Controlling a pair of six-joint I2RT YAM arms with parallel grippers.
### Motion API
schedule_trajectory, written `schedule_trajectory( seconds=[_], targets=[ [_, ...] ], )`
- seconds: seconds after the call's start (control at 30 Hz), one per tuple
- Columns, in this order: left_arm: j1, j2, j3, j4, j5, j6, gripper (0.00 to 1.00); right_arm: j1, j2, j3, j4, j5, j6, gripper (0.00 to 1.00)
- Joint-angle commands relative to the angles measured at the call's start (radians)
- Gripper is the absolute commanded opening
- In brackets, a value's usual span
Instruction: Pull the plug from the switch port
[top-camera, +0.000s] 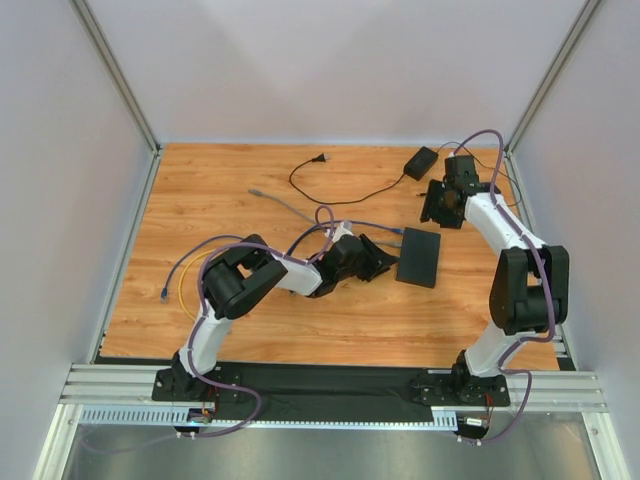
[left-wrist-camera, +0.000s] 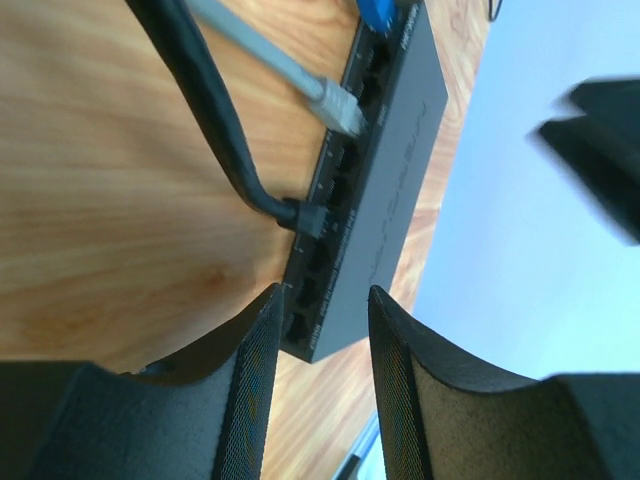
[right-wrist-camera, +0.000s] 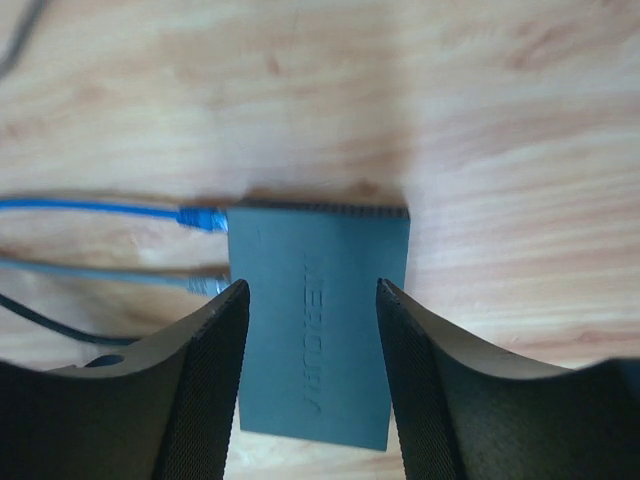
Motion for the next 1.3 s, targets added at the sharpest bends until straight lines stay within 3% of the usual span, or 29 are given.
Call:
schedule_trajectory(
  seconds=[0.0, 0.17, 0.47, 1.03, 1.27],
  targets=[
    [-0.015, 0.024, 0.022, 0.069, -0.015, -0.049, 0.48, 0.008, -0.033, -0.139, 0.060, -0.090, 0.029, 0.56],
    [-0.023, 0.061, 0.027, 0.112, -0.062, -0.099, 0.47, 0.008, -0.013, -0.171, 0.068, -0.100, 0.030, 0.53],
    [-0.018, 0.066, 0.070, 0.008, -0.125, -0.152, 0.47, 0.019, 0.024, -0.156, 0.062, -0.091, 0.009, 0.50],
    [-0.020, 0.118, 0.128, -0.081, -0.114, -0.211, 0.46, 0.019, 0.048, -0.148, 0.065, -0.092, 0.006, 0.50],
    [-0.018, 0.118, 0.100, -0.041, -0.130, -0.207, 0.39, 0.019, 0.050, -0.145, 0.061, -0.089, 0.001, 0.50]
  ],
)
